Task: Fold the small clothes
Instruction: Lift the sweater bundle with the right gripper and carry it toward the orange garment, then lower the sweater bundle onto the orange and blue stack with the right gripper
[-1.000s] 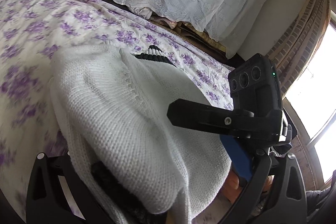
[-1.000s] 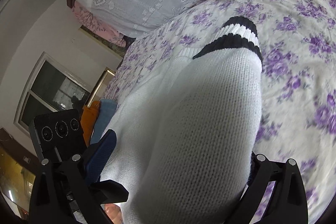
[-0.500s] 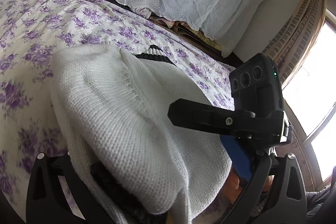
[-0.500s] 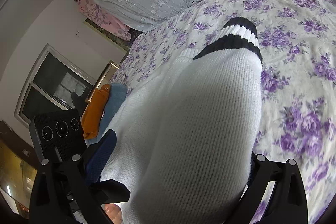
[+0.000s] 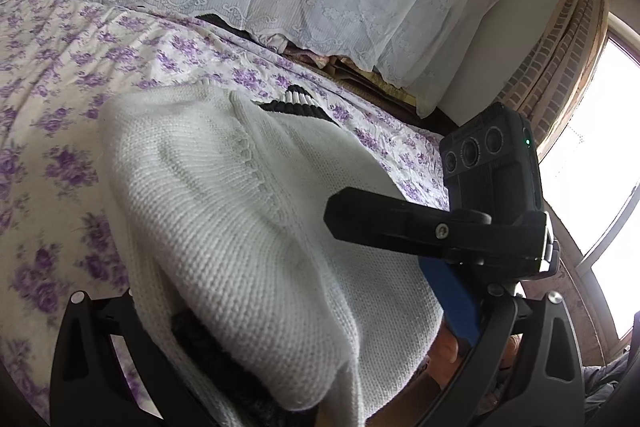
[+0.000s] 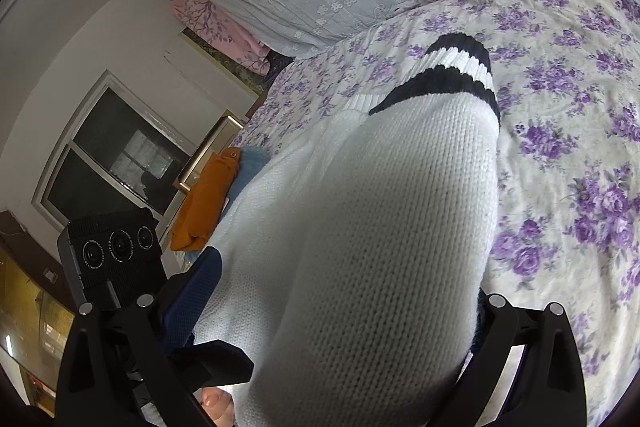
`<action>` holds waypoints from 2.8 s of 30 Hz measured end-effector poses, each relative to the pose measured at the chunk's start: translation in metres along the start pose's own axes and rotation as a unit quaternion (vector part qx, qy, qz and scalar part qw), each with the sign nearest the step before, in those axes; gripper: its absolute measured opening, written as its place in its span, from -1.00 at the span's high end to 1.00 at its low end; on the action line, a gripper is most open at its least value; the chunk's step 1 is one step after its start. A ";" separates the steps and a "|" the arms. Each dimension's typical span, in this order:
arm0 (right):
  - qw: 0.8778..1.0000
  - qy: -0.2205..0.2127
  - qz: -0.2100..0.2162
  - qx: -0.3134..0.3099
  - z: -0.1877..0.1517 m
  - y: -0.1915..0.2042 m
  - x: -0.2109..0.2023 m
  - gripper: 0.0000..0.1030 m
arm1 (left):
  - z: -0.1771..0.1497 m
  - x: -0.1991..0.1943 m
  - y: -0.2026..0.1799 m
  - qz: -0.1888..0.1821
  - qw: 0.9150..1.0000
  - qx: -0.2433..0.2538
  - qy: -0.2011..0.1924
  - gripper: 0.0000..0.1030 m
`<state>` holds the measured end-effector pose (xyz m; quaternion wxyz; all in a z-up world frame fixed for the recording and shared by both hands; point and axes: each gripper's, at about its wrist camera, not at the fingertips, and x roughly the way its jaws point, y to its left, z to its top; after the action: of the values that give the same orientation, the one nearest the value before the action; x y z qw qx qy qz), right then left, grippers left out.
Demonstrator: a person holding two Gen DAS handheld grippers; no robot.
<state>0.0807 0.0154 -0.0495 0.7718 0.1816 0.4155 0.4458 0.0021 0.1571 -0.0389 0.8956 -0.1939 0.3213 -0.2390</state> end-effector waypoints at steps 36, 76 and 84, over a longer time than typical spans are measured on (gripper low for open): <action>0.986 0.061 0.066 -0.137 0.005 0.197 0.116 -0.93 | -0.009 -0.200 0.073 0.096 0.982 -0.027 -0.159 -0.91; 0.972 0.128 0.136 -0.147 0.075 0.291 0.289 -0.93 | 0.062 -0.295 0.211 0.187 0.964 -0.056 -0.181 -0.91; 0.973 0.145 0.121 -0.136 0.065 0.255 0.328 -0.93 | 0.033 -0.275 0.278 0.208 0.955 -0.136 -0.159 -0.92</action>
<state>0.0807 0.4334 -0.0025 0.6609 0.0576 0.4334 0.6100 -0.0780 0.5405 -0.0219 0.9300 -0.2782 0.2380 0.0326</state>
